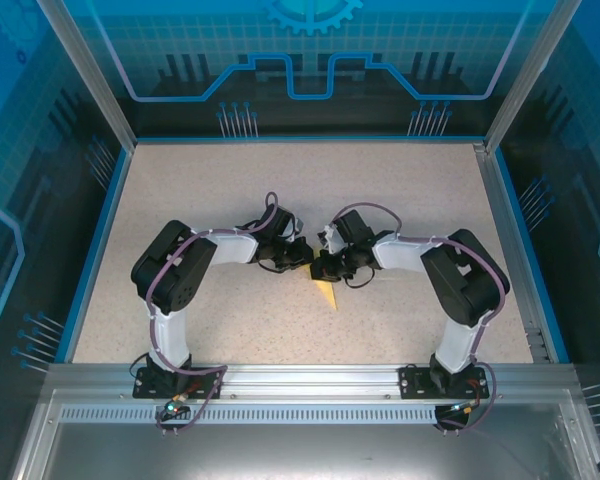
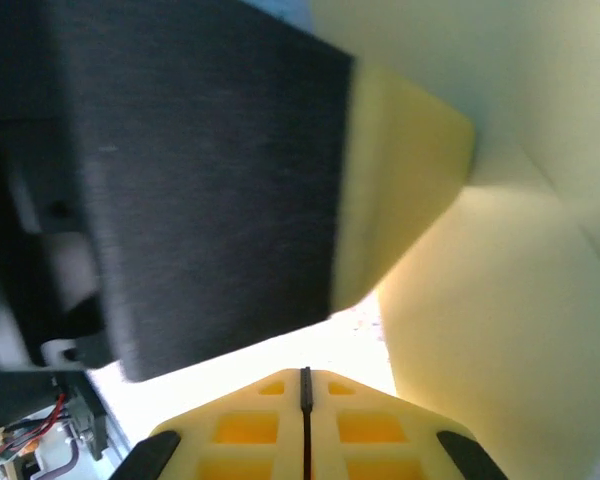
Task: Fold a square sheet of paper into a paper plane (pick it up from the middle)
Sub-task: Fold the wing for the fifth time at the center of the table.
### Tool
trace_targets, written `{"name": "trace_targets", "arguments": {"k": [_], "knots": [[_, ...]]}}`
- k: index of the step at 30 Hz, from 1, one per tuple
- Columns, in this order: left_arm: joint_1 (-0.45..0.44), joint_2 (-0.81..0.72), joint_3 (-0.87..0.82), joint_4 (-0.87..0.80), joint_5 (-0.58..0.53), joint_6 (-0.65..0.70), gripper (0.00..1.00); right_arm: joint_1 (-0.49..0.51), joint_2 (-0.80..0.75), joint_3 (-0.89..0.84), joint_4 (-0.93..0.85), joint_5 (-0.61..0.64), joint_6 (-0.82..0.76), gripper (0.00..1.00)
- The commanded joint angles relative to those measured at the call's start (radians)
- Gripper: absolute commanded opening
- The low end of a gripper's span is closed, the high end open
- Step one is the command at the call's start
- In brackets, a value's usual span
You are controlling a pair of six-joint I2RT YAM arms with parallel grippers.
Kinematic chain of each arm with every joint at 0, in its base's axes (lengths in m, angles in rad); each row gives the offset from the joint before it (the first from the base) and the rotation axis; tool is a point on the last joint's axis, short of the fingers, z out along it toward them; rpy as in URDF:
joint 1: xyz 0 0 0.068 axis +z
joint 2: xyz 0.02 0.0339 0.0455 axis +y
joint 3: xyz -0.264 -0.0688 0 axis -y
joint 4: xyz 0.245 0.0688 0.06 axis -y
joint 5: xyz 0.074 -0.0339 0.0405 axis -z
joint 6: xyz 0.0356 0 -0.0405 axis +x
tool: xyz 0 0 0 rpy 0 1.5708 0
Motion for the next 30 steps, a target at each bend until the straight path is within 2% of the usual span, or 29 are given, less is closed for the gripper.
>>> {"name": "trace_targets", "arguments": {"k": [1,10,19,30], "knots": [[0.006,0.05,-0.007,-0.026,-0.025,0.01,0.1,0.011,0.03,0.022,-0.028,0.032,0.003,0.07],[0.005,0.057,-0.005,-0.03,-0.029,0.012,0.1,0.008,0.074,-0.019,-0.085,0.082,-0.012,0.06],[0.005,0.067,0.001,-0.041,-0.038,0.007,0.1,0.007,-0.036,-0.032,-0.122,0.026,-0.039,0.08],[0.006,0.072,0.006,-0.044,-0.039,0.004,0.1,-0.01,-0.006,-0.134,-0.114,0.032,-0.046,0.07]]}}
